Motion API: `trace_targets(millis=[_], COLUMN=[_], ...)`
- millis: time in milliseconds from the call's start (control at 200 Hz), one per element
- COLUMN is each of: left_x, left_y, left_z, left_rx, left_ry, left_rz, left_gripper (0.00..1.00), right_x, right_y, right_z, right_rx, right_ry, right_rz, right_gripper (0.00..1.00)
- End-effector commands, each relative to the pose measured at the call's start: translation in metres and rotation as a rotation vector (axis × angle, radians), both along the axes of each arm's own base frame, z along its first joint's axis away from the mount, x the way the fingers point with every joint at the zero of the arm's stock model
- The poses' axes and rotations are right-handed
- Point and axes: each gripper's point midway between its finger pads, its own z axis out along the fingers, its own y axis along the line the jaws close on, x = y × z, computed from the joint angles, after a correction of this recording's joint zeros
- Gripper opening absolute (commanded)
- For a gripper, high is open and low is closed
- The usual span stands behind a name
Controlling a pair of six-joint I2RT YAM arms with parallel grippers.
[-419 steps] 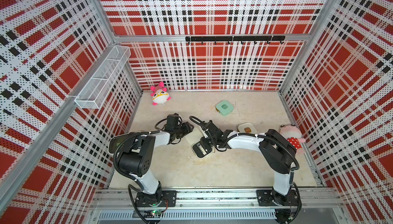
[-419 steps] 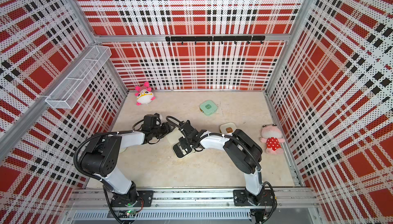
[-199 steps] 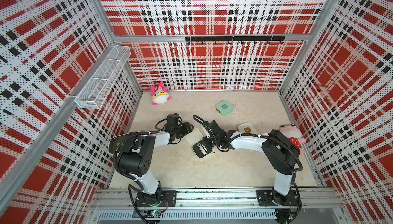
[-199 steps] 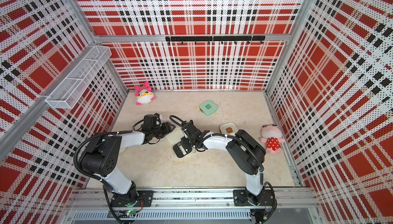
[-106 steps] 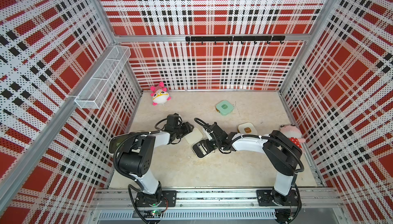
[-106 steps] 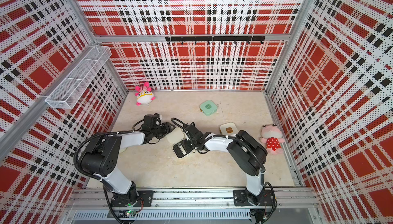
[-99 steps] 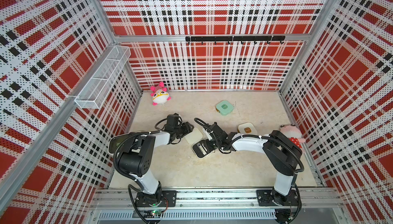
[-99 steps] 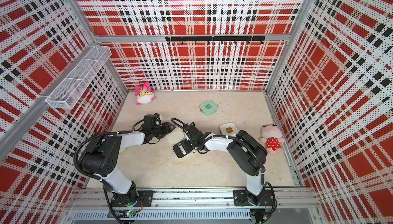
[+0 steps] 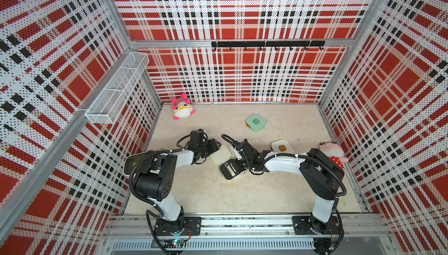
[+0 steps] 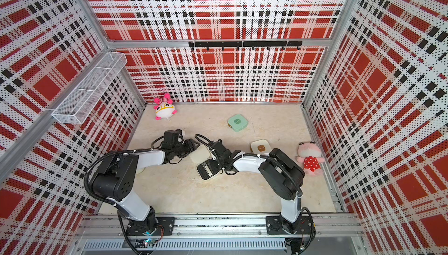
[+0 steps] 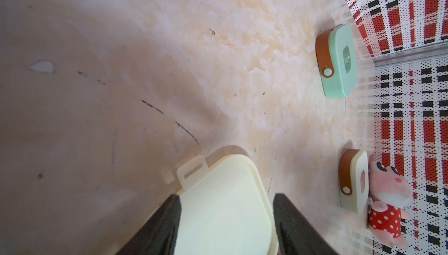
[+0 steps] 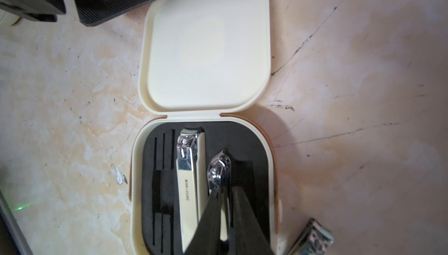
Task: Organize nail clipper sets
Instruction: Place the nail clipper in the storage box.
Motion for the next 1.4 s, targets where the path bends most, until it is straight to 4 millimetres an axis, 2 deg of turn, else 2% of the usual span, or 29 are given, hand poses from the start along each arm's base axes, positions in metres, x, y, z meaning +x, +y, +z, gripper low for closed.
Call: trace_targets(millis=[0, 716, 1187, 1398], left_x=[-0.003, -0.003, -0.002, -0.003], left_y=[-0.002, -0.001, -0.001, -0.001], left_z=[-0.005, -0.006, -0.004, -0.004], left_rx=[0.011, 0.014, 0.014, 0.014], left_ry=[0.006, 0.008, 0.003, 0.004], left_rz=[-0.016, -0.014, -0.014, -0.014], left_gripper=[0.65, 0.65, 0.65, 0.65], right_x=[-0.003, -0.017, -0.022, -0.023], right_y=[-0.003, -0.007, -0.036, -0.037], right_z=[-0.014, -0.041, -0.061, -0.062], right_rx=[-0.015, -0.026, -0.158, -0.169], right_ry=[0.022, 0.086, 0.122, 0.128], right_rz=[0.012, 0.041, -0.035, -0.037], right_gripper=[0.14, 0.11, 0.05, 0.05])
